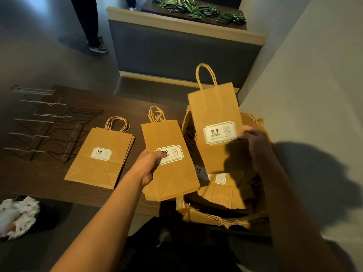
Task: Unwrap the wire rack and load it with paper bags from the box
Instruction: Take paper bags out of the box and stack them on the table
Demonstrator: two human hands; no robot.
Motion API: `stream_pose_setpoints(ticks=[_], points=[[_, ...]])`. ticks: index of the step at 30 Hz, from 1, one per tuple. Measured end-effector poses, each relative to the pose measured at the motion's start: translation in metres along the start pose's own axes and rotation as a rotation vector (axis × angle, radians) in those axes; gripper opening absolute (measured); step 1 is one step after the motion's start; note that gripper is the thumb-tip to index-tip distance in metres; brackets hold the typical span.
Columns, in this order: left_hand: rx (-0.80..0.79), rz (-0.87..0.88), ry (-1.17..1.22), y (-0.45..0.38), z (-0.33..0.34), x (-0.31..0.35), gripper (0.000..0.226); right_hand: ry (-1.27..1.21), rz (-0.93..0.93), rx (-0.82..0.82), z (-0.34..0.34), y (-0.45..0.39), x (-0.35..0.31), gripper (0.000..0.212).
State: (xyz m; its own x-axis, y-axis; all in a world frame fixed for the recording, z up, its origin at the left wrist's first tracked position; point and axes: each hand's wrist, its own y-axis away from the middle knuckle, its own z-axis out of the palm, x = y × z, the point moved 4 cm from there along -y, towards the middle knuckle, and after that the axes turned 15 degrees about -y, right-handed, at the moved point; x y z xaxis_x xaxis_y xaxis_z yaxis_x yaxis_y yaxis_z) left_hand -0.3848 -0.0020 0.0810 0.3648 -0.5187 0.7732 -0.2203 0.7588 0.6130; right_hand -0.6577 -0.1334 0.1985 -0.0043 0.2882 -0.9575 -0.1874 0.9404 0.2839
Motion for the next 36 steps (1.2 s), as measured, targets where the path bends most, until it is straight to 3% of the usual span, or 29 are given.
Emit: stream_pose_setpoints(ticks=[2,5,8,11,14,16,19,23,31,36], points=[[-0.051,0.015,0.033,0.003,0.006,0.003,0.044,-0.103,0.100,-0.092,0.023,0.004,0.017,0.026],[-0.154,0.041,0.034,0.008,0.015,0.008,0.064,0.125,0.173,-0.197,0.059,0.005,0.059,0.014],[-0.149,0.080,-0.078,0.011,0.020,0.011,0.035,0.351,0.173,-0.204,0.083,0.005,0.097,0.022],[-0.069,0.068,-0.080,0.009,0.012,0.007,0.033,0.317,0.072,-0.096,0.080,-0.001,0.105,0.014],[-0.013,0.037,-0.024,0.008,0.001,0.002,0.032,0.336,0.116,0.047,0.050,-0.026,0.128,0.016],[0.011,0.014,0.013,0.007,-0.005,0.000,0.033,0.439,0.222,0.076,0.026,-0.041,0.158,0.028],[0.026,-0.017,0.051,0.007,-0.010,-0.003,0.037,0.522,0.413,0.166,-0.001,-0.047,0.204,0.064],[0.022,-0.042,0.072,0.007,-0.017,-0.005,0.038,0.674,0.418,0.223,0.011,-0.041,0.209,0.067],[-0.002,-0.023,0.087,0.010,-0.014,-0.005,0.033,0.538,0.466,0.187,0.035,-0.037,0.200,0.073],[-0.044,-0.045,0.152,0.011,-0.011,-0.003,0.033,0.226,0.422,0.166,0.034,-0.020,0.178,0.062]])
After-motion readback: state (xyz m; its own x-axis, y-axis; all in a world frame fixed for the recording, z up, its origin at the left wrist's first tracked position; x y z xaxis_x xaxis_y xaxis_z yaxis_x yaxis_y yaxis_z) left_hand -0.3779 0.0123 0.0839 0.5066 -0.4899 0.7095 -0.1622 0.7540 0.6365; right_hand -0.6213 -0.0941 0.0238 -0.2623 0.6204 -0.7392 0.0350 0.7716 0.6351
